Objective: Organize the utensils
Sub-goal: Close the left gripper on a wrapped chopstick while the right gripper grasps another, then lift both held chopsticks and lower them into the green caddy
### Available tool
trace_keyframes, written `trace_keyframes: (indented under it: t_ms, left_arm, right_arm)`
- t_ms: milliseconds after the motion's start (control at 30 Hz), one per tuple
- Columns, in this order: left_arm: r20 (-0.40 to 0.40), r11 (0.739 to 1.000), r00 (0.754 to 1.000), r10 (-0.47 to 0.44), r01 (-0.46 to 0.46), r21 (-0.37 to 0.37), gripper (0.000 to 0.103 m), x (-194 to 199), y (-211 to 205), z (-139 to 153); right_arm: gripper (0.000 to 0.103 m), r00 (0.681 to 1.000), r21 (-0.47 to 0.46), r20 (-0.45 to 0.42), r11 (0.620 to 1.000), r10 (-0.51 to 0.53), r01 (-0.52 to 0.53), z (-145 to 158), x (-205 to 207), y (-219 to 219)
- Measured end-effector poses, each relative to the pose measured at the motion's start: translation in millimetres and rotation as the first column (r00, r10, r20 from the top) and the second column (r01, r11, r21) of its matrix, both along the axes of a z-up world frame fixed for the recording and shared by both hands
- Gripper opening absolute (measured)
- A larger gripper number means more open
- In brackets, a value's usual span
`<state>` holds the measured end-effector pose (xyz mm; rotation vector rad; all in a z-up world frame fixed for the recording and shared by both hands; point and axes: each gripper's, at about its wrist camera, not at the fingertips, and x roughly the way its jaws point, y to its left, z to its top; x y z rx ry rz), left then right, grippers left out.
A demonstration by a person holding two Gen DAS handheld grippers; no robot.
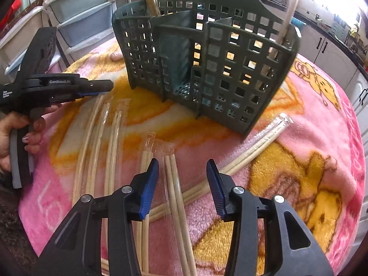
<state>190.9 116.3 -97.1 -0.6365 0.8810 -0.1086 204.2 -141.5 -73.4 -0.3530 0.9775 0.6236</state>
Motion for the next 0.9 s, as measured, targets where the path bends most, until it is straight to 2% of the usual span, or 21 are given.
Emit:
trace_keyframes:
  t_ms: [233,300,367,567,700,900]
  left_arm:
    - [0.008,0.999,1.000,-0.007,0.007,-0.031,0.004,-1.3,5.4,-2.8]
    - [0.009,0.999,1.000,-0.005,0.006,-0.046,0.003,-1.9,7.0,-3.4]
    - [0.013,0.999,1.000,-0.004,0.005,-0.049,0.003,-3.9,8.6,-2.7]
    - [0.062,0.999,0.998,0.016,-0.014,-0.034,0.003,-13.9,11.2,10.0]
    - [0.117,1.000,0.993,0.023,-0.020,-0.023,0.002,-22.3,12.4,29.6]
    - [0.226,1.000,0.974,-0.002,0.006,-0.017,0.002,-35.6,5.2,70.3]
  right_arm:
    - [0.032,1.000,-0.022,-0.014,1.000,-0.004,0.003,-6.5,9.0,14.3]
    - [0.027,1.000,-0.014,-0.020,1.000,-0.008,0.007,-6.5,10.9,15.5]
    - [0.014,1.000,0.007,-0.017,1.000,-0.014,0.015,-6.3,13.3,15.5]
    - [0.011,0.999,0.063,-0.033,0.997,-0.037,0.039,0.7,22.1,15.5]
    - [0.010,0.999,0.152,-0.025,0.988,-0.037,0.041,18.5,17.2,5.4]
    - [0.010,0.998,0.272,0.042,0.962,-0.043,0.030,59.3,8.2,-10.8]
